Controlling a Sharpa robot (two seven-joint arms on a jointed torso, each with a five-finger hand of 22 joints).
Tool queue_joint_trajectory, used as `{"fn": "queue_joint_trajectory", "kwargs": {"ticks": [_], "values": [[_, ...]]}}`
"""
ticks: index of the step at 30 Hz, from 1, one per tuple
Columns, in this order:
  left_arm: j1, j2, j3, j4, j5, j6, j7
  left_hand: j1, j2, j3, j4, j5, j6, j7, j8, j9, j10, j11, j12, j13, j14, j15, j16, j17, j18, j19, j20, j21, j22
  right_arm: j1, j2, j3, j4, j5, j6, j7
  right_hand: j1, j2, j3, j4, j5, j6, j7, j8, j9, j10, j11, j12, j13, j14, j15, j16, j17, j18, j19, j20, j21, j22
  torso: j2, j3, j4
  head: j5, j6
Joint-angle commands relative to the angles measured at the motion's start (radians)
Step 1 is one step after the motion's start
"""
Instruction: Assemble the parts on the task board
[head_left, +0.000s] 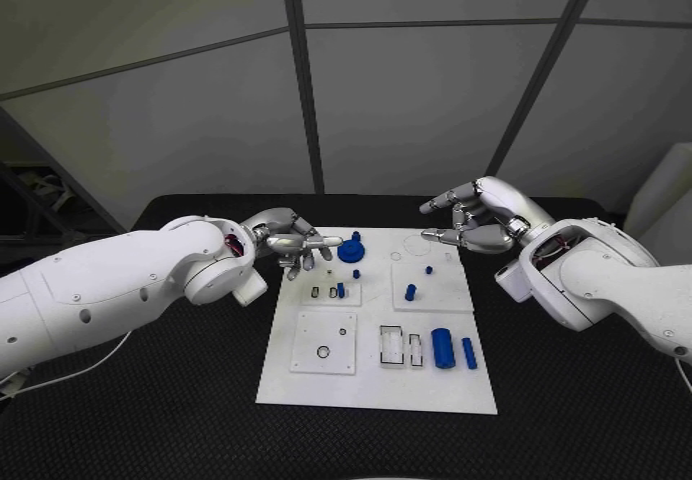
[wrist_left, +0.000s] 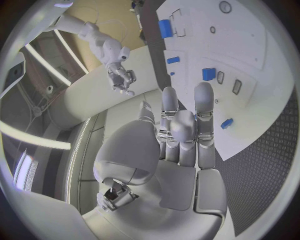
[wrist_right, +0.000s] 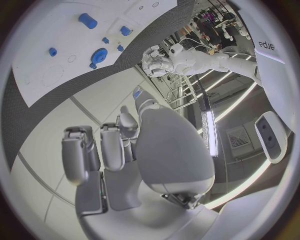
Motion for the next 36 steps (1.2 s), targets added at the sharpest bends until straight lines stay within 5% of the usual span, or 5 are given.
{"fn": "queue_joint_trajectory", "kwargs": {"ticks": [1, 3, 7, 18, 36], "values": [[0.012, 0.022, -0.001, -0.017, -0.258, 0.061, -0.224, 0.013, -0.007, 0.0, 0.025, -0.007, -0.025, -0.019, 0.044, 0.086, 0.001, -0.011, 0.115, 0.157, 0.054, -0.011, 0.097, 0.109, -0.058, 0.006, -0.013, 0.093, 0.111, 0.004, -0.002, 0.001, 0.001, 0.053, 0.014, 0.0, 0.005, 0.0, 0.001, 0.002, 0.007, 0.007, 0.0, 0.002, 0.002, 0.003, -0.001, 0.005, 0.001, 0.04, -0.002, -0.006, -0.001, -0.007, 0.087, 0.001, -0.006, 0.238, -0.012, 0.0043, 0.0, 0.004, -0.005], [0.021, 0.045, -0.005, -0.032, -0.3, 0.067, -0.268, 0.02, -0.004, 0.003, 0.055, -0.002, -0.046, -0.015, 0.073, 0.156, -0.015, -0.018, 0.151, 0.228, 0.043, -0.008, 0.122, 0.139, -0.066, -0.008, -0.012, 0.138, 0.162, 0.004, -0.002, 0.001, 0.0, 0.047, 0.013, -0.018, 0.002, 0.001, 0.001, 0.004, 0.009, 0.009, 0.0, 0.002, 0.002, 0.003, -0.001, 0.005, 0.0, 0.04, -0.003, -0.008, -0.003, -0.007, 0.088, 0.0, -0.005, 0.239, -0.015, 0.0052, 0.0009, 0.004, -0.006], [0.036, 0.096, -0.02, -0.066, -0.342, 0.089, -0.335, 0.01, -0.035, -0.004, 0.094, -0.006, -0.118, 0.005, 0.025, 0.169, -0.031, 0.002, 0.156, 0.27, 0.048, -0.001, 0.16, 0.189, -0.075, -0.003, -0.005, 0.189, 0.232, 0.005, 0.001, 0.001, -0.003, 0.033, 0.009, -0.049, -0.003, 0.0, -0.001, 0.007, 0.01, 0.011, -0.001, 0.001, 0.002, 0.005, -0.001, 0.007, 0.0, 0.04, -0.003, -0.009, -0.004, -0.007, 0.087, 0.0, -0.006, 0.237, -0.015, 0.0053, 0.0008, 0.006, -0.009], [0.083, 0.202, -0.098, -0.133, -0.358, 0.144, -0.412, -0.029, -0.076, 0.049, 0.107, -0.004, -0.1, 0.001, 0.007, 0.24, -0.02, -0.002, 0.298, 0.496, 0.069, -0.003, 0.268, 0.325, -0.095, 0.038, -0.003, 0.315, 0.42, 0.006, 0.018, 0.001, -0.015, 0.019, 0.011, -0.087, -0.007, 0.0, -0.003, 0.009, 0.013, 0.013, -0.001, 0.0, 0.001, 0.004, -0.002, 0.005, -0.002, 0.039, -0.003, -0.014, -0.011, -0.005, 0.082, 0.0, -0.013, 0.23, -0.011, 0.0057, -0.0003, 0.008, -0.014], [0.09, 0.266, -0.112, -0.174, -0.356, 0.207, -0.446, -0.041, -0.078, 0.075, 0.106, -0.005, -0.104, 0.001, -0.004, 0.298, -0.014, -0.002, 0.365, 0.61, 0.074, -0.002, 0.295, 0.361, -0.1, 0.043, -0.002, 0.348, 0.473, 0.006, 0.029, 0.001, -0.027, 0.01, 0.019, -0.111, -0.013, -0.002, -0.006, 0.013, 0.016, 0.015, -0.002, -0.001, 0.001, 0.005, -0.002, 0.005, -0.003, 0.038, -0.003, -0.017, -0.015, -0.004, 0.079, 0.0, -0.017, 0.227, -0.009, 0.0045, -0.0002, 0.006, -0.026]]}}
